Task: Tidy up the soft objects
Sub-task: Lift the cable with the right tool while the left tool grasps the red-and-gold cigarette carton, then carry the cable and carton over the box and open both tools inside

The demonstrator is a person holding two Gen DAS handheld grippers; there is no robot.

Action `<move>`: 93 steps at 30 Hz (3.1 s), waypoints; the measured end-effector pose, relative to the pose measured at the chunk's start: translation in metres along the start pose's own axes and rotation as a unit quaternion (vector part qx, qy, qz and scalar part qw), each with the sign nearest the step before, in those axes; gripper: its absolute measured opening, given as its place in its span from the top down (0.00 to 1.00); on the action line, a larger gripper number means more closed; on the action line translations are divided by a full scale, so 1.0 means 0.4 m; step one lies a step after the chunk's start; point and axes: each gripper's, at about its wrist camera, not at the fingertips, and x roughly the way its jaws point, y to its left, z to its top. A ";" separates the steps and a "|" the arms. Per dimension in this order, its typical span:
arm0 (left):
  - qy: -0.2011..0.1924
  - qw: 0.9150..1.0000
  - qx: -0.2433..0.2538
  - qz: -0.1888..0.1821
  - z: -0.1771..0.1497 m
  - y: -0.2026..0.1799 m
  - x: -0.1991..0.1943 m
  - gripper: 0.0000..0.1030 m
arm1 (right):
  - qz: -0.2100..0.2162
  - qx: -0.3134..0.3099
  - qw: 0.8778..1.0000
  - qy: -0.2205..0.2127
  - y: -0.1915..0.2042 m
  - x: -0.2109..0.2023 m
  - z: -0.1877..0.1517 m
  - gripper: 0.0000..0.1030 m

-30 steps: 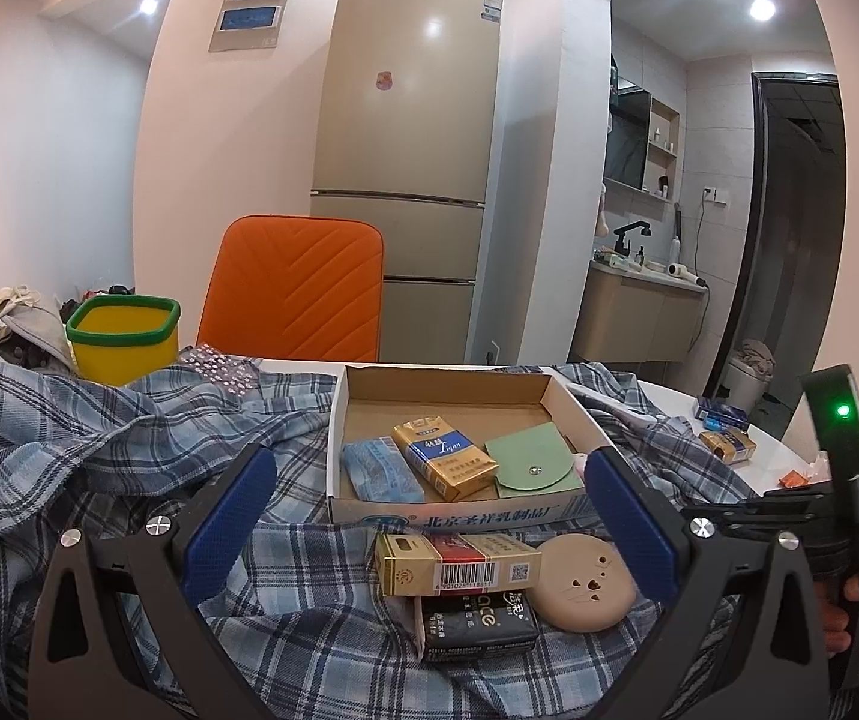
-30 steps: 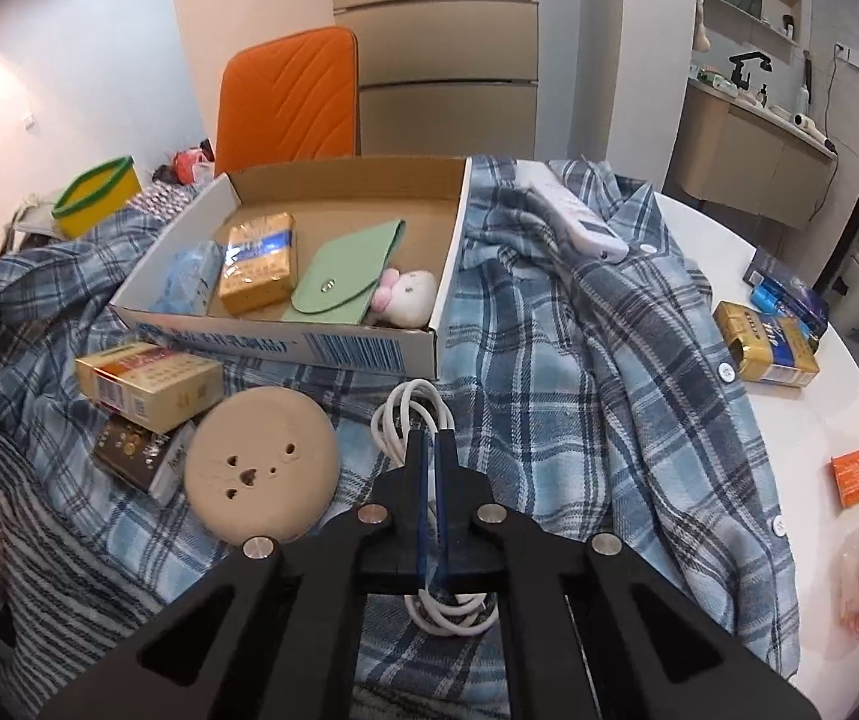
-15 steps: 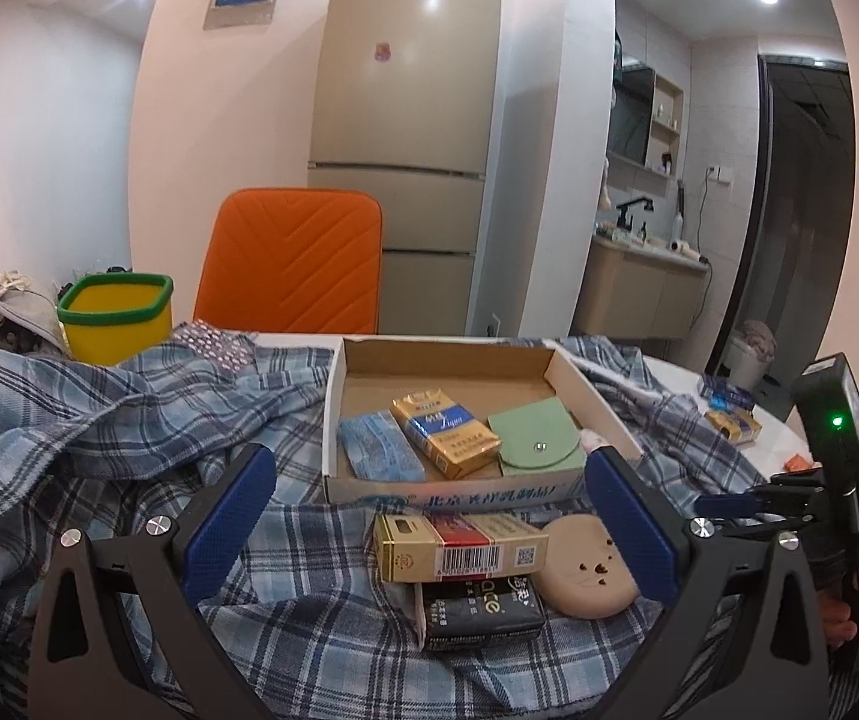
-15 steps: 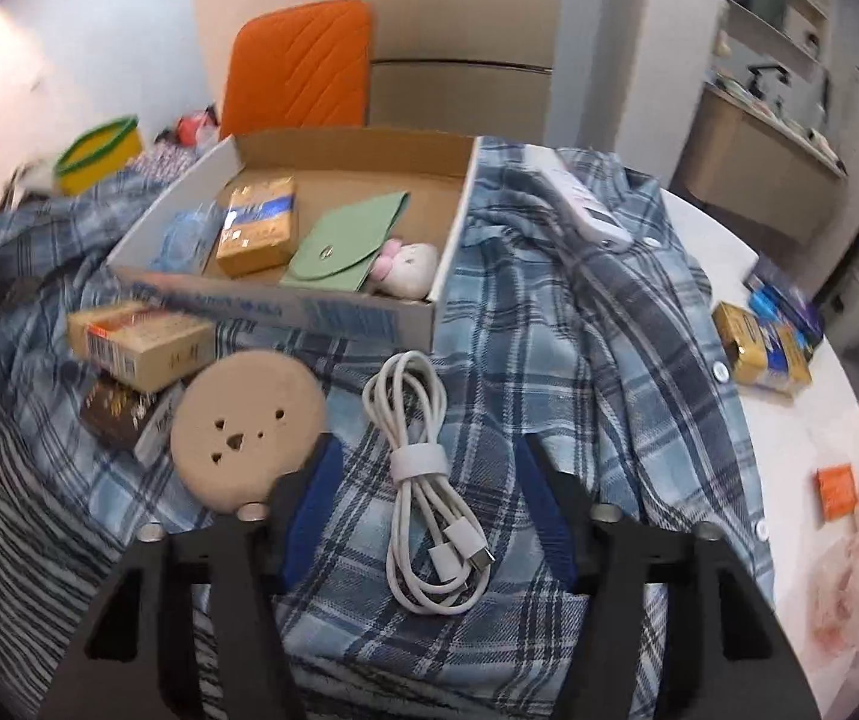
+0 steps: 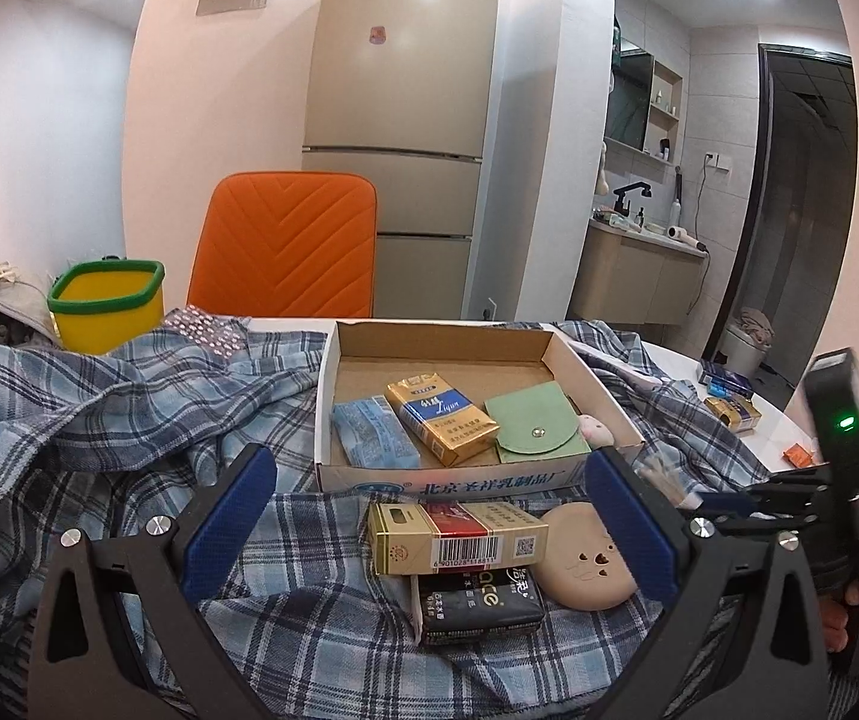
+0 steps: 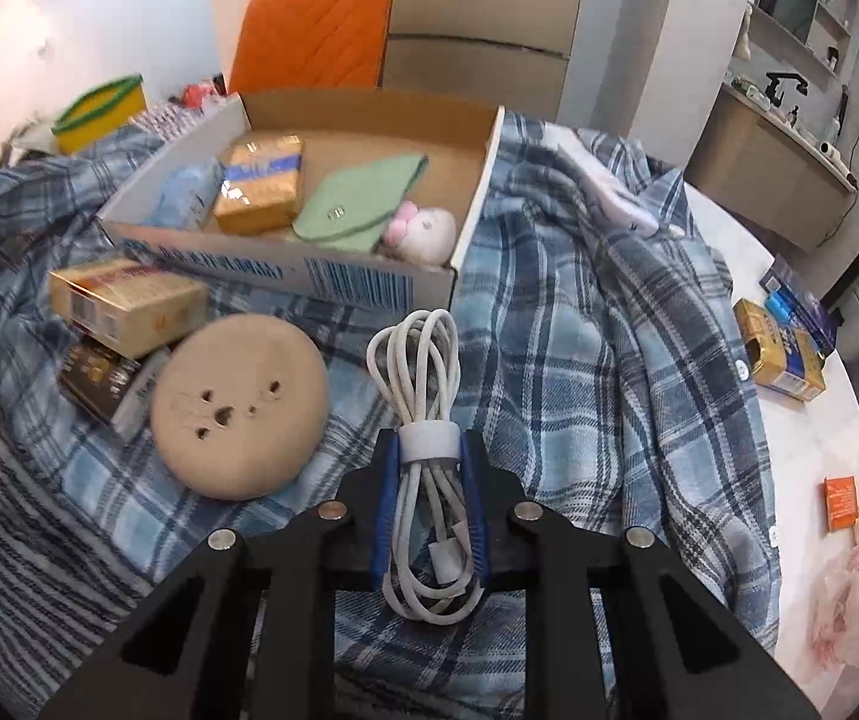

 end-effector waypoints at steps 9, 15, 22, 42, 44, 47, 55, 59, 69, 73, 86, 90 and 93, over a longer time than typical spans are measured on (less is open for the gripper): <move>0.064 0.998 0.007 -0.018 -0.003 -0.008 0.047 0.01 | -0.009 0.078 0.988 -0.135 -0.018 -0.164 0.005 0.79; 0.156 0.987 0.034 0.007 -0.025 -0.039 0.133 0.01 | -0.018 0.089 0.973 -0.214 0.012 -0.201 0.009 0.79; 0.192 0.979 0.063 0.029 -0.037 -0.071 0.169 0.01 | 0.006 0.081 0.977 -0.197 0.018 -0.172 -0.012 0.79; 0.138 0.990 0.027 -0.003 -0.017 -0.041 0.110 0.14 | 0.011 0.082 0.978 -0.193 0.008 -0.157 -0.022 0.79; 0.102 0.994 0.025 -0.007 -0.011 -0.037 0.076 0.14 | 0.010 0.078 0.977 -0.200 0.013 -0.163 -0.025 0.79; 0.046 0.998 0.034 -0.008 -0.001 -0.040 0.026 0.14 | 0.006 0.071 0.975 -0.209 0.022 -0.171 -0.028 0.79; -0.048 0.998 0.050 -0.008 0.019 -0.048 -0.060 0.14 | -0.007 0.059 0.969 -0.238 0.039 -0.203 -0.034 0.79; -0.062 0.997 0.037 -0.013 0.031 -0.035 -0.084 0.14 | -0.012 0.053 0.967 -0.247 0.047 -0.218 -0.033 0.79; -0.105 0.993 0.050 -0.011 0.068 -0.046 -0.140 0.14 | -0.014 0.035 0.958 -0.283 0.083 -0.284 -0.016 0.79; -0.124 0.990 0.062 -0.006 0.107 -0.051 -0.154 0.14 | -0.015 0.032 0.951 -0.306 0.092 -0.323 0.008 0.79; -0.189 0.980 0.057 -0.007 0.247 -0.060 -0.184 0.14 | -0.017 0.039 0.924 -0.379 0.099 -0.433 0.116 0.79; -0.211 0.976 0.050 -0.013 0.291 -0.065 -0.182 0.14 | -0.020 0.047 0.915 -0.400 0.097 -0.459 0.156 0.79; -0.220 0.974 0.052 -0.009 0.306 -0.071 -0.173 0.14 | -0.010 0.060 0.913 -0.403 0.091 -0.472 0.187 0.79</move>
